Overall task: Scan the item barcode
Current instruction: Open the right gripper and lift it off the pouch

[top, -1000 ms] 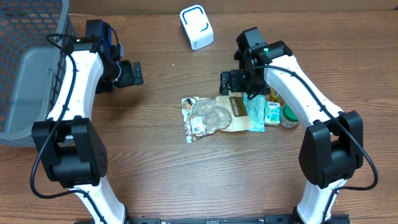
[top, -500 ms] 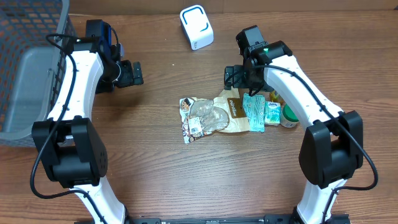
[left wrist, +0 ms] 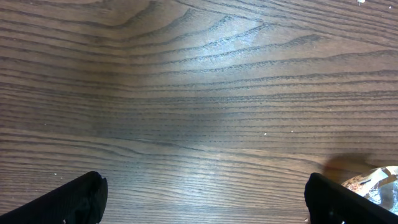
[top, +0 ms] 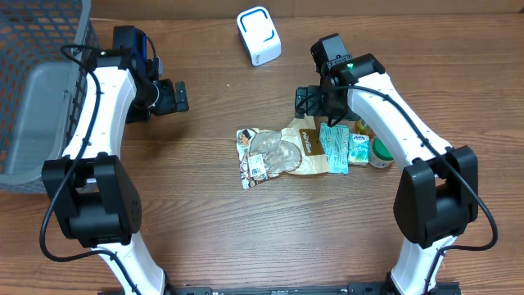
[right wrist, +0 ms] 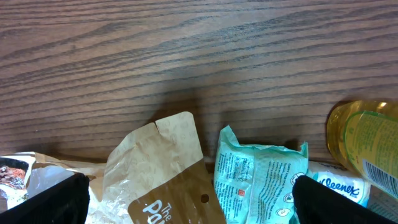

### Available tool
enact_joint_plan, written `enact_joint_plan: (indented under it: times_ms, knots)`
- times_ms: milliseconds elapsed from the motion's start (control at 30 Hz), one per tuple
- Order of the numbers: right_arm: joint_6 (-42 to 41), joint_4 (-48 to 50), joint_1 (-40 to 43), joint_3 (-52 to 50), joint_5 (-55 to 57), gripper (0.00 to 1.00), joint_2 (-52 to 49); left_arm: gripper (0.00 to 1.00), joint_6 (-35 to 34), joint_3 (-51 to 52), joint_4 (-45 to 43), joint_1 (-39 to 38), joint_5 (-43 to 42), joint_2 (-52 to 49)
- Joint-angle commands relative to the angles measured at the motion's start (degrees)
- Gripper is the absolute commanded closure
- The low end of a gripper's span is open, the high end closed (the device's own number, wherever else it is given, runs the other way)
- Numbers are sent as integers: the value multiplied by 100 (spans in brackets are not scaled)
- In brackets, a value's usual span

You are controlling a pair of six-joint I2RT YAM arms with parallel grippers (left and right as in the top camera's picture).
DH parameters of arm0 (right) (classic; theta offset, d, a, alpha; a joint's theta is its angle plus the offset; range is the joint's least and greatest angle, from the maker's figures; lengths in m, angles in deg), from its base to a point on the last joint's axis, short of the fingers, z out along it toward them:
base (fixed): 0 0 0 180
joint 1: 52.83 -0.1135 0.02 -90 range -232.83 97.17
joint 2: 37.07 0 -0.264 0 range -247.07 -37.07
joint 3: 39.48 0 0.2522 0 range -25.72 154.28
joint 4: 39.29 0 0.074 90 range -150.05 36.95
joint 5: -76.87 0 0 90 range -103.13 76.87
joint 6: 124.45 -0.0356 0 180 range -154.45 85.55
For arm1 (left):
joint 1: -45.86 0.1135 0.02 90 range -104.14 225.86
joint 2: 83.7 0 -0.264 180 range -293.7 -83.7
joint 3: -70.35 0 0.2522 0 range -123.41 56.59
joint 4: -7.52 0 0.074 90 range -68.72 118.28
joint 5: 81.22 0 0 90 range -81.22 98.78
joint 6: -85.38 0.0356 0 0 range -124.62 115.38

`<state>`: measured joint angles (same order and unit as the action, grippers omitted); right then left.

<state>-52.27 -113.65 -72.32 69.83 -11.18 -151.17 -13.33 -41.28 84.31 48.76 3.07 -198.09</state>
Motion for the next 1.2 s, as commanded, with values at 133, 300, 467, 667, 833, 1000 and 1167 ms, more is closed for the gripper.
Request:
enact_joint_plan:
  times_ms: [133,300,467,667,833,1000,1167]
  knots:
    - [-42,35,37,-35,94,0,-26,0,37,-39,-4,0,37,103]
    - [-42,35,37,-35,94,0,-26,0,39,-39,-4,0,37,103]
    - [-42,35,37,-35,94,0,-26,0,37,-39,-4,0,35,103]
    - [-42,35,37,-35,94,0,-26,0,39,-39,-4,0,37,103]
    - [-42,35,37,-35,94,0,-42,0,37,-39,-4,-2,37,103]
    - [-42,33,-127,-35,96,0,212,0,37,-39,-4,-2,37,103]
    - [-42,33,-431,-35,96,0,949,0,39,-39,-4,-2,37,103]
